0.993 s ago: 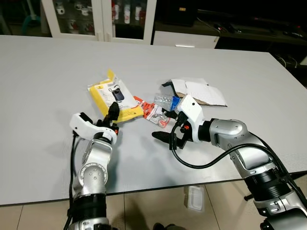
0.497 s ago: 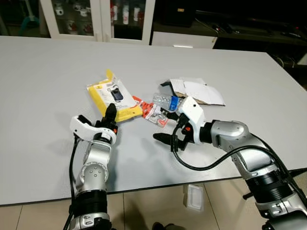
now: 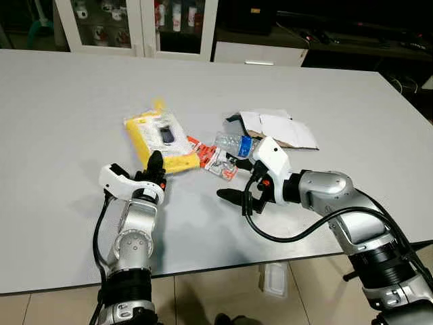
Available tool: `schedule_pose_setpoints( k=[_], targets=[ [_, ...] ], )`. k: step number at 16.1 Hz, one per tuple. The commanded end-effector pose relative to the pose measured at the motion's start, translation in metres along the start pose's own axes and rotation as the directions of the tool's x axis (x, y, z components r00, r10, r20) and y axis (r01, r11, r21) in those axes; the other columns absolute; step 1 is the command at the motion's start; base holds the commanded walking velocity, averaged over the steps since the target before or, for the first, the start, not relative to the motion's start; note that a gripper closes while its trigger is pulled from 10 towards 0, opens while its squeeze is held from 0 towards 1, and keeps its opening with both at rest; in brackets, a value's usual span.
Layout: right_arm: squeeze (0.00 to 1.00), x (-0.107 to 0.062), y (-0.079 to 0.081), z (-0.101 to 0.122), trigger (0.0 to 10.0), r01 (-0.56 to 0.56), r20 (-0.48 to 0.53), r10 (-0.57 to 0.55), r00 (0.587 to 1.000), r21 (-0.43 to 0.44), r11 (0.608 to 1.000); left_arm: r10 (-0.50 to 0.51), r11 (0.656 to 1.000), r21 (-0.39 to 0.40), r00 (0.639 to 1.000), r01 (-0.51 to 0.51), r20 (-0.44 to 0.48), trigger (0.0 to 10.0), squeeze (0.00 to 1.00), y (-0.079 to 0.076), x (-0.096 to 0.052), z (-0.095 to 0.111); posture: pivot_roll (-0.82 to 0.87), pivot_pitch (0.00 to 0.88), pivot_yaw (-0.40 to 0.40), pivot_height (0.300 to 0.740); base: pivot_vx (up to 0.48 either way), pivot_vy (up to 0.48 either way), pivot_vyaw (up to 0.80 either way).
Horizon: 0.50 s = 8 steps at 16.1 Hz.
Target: Picking trash to rubbish bin
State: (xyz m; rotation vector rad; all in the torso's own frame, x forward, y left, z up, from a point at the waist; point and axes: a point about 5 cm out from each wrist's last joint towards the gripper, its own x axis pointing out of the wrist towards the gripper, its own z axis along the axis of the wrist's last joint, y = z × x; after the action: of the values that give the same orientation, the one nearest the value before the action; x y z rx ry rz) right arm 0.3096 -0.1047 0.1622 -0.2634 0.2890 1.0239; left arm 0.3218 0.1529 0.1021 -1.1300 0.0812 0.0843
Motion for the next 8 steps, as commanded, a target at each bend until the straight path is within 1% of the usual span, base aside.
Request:
schedule_pose_setpoints(
  k=[1, 7, 8],
  targets=[
    [1.00, -0.0051, -0.0007, -0.0028, 10.0, 0.009, -0.015, -0.009, 1.000, 0.003, 1.000, 0.102, 0.994, -0.033, 0.992, -0.104, -0.073, 0.0, 0.00, 0.0214, -0.0068, -0.0223, -0.15, 0.106, -0.149, 0.740, 0.000, 0.000, 0.00],
    [1.00, -0.0049, -0.0001, -0.0036, 10.0, 0.010, -0.018, -0.010, 1.000, 0.005, 1.000, 0.105, 0.994, -0.014, 0.992, -0.106, -0.073, 0.0, 0.00, 0.0215, -0.0068, -0.0229, -0.15, 0.105, -0.150, 0.740, 0.000, 0.000, 0.00],
    [1.00, -0.0049, -0.0007, -0.0034, 10.0, 0.013, -0.017, -0.013, 1.000, 0.004, 1.000, 0.099, 0.995, 0.010, 0.993, -0.099, -0.062, 0.0, 0.00, 0.0202, -0.0069, -0.0210, -0.15, 0.105, -0.150, 0.740, 0.000, 0.000, 0.00]
  ],
)
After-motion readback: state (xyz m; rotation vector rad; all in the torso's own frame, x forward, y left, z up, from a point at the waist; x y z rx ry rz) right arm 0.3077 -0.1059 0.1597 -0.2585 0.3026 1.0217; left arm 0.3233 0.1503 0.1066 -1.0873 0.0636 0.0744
